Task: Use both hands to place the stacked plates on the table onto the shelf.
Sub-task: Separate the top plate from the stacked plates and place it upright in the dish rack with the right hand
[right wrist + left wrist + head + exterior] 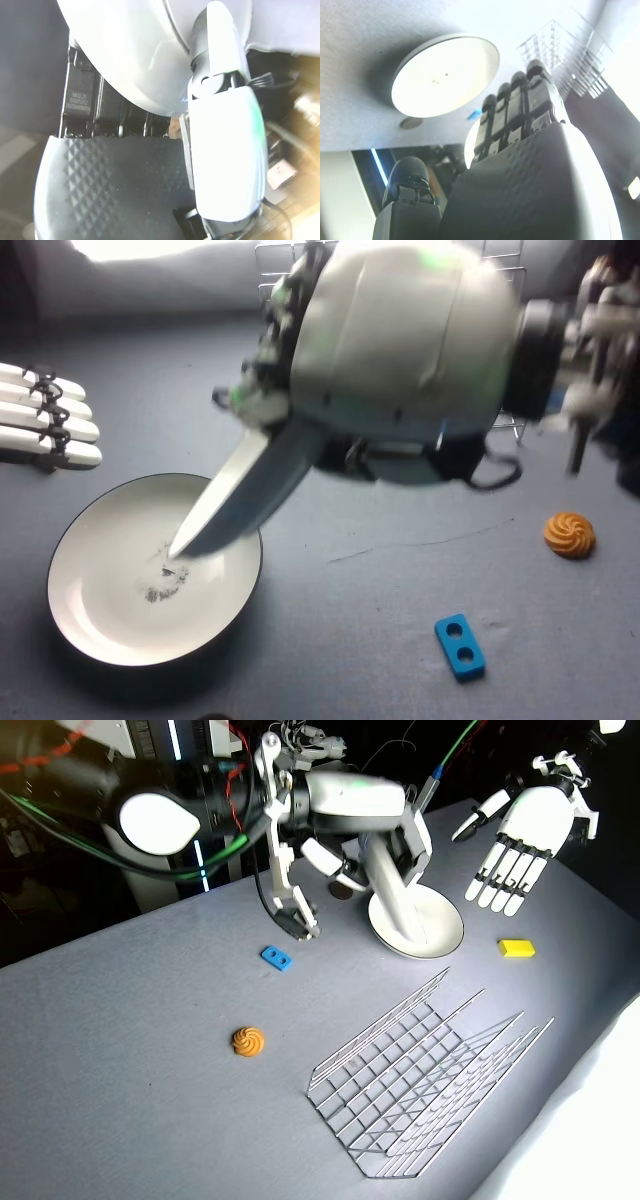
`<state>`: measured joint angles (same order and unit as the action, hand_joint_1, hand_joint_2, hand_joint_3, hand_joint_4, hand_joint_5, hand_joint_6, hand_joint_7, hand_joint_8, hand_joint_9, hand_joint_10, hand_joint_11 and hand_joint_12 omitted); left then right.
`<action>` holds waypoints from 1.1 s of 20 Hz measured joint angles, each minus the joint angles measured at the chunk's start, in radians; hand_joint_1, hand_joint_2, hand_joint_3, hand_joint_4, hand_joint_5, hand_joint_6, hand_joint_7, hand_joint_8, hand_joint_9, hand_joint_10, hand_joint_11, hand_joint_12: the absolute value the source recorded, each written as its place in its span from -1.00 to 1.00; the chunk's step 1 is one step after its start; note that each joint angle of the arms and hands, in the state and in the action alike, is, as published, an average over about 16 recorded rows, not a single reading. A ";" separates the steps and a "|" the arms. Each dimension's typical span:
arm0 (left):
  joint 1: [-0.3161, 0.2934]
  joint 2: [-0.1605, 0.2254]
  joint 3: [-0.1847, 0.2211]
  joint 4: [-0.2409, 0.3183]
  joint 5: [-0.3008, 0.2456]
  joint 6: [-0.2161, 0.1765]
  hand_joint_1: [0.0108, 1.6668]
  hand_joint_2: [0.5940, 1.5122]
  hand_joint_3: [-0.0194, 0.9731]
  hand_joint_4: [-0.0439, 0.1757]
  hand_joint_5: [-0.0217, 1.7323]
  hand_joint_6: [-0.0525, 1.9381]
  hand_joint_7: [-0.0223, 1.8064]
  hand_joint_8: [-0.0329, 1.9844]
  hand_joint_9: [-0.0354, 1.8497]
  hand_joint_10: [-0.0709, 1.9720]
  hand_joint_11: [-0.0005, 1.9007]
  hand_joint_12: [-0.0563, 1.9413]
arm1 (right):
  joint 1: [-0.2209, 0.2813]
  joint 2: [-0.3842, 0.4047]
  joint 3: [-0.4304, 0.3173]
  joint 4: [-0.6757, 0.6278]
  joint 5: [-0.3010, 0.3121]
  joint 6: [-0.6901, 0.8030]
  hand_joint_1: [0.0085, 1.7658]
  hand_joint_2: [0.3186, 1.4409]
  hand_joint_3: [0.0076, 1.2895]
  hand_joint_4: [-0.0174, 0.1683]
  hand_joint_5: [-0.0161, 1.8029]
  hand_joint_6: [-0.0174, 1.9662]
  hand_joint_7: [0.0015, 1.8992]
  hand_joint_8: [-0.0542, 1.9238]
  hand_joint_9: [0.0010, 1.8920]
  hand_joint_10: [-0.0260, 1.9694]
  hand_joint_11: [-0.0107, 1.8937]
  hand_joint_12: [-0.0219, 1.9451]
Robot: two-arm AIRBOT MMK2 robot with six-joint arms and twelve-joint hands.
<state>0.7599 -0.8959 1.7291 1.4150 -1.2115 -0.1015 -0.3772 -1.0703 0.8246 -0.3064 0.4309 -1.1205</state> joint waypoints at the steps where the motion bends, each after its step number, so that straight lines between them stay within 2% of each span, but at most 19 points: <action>1: 0.002 0.000 0.000 -0.001 0.001 0.002 -0.99 0.29 -0.93 -0.60 -0.92 -0.93 -0.94 -0.96 -0.94 -0.92 -0.98 -0.93 | 0.024 0.012 0.000 -0.010 -0.019 0.049 0.35 0.23 -0.99 -0.84 0.03 -0.05 0.15 0.00 0.22 -0.26 -0.02 0.24; 7: 0.017 -0.007 -0.009 -0.007 0.007 0.018 -0.99 0.30 -0.93 -0.60 -0.92 -0.93 -0.93 -0.96 -0.94 -0.91 -0.98 -0.93 | 0.167 0.064 0.032 -0.085 -0.149 0.410 0.35 0.23 -0.99 -0.84 0.02 -0.05 0.15 0.01 0.21 -0.24 -0.03 0.27; 11: 0.033 -0.016 -0.019 -0.008 0.017 0.031 -0.99 0.30 -0.93 -0.59 -0.92 -0.93 -0.93 -0.96 -0.94 -0.91 -0.98 -0.93 | 0.236 0.084 0.070 -0.114 -0.231 0.640 0.35 0.23 -0.99 -0.85 0.02 -0.06 0.15 0.01 0.21 -0.24 -0.04 0.29; 17: 0.070 -0.033 -0.033 -0.009 0.039 0.055 -0.99 0.30 -0.92 -0.59 -0.91 -0.93 -0.92 -0.96 -0.94 -0.91 -0.98 -0.93 | 0.289 0.103 0.142 -0.132 -0.323 0.884 0.35 0.23 -0.99 -0.87 0.03 -0.09 0.16 0.00 0.21 -0.24 -0.07 0.31; 22: 0.104 -0.048 -0.040 -0.012 0.059 0.070 -0.99 0.30 -0.92 -0.59 -0.91 -0.93 -0.92 -0.96 -0.94 -0.91 -0.98 -0.93 | 0.303 0.114 0.198 -0.132 -0.359 0.969 0.35 0.23 -0.99 -0.88 0.03 -0.07 0.15 0.02 0.19 -0.21 -0.08 0.34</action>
<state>0.8639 -0.9438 1.6886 1.4027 -1.1530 -0.0313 -0.0741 -0.9559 1.0228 -0.4384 0.0719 -0.1514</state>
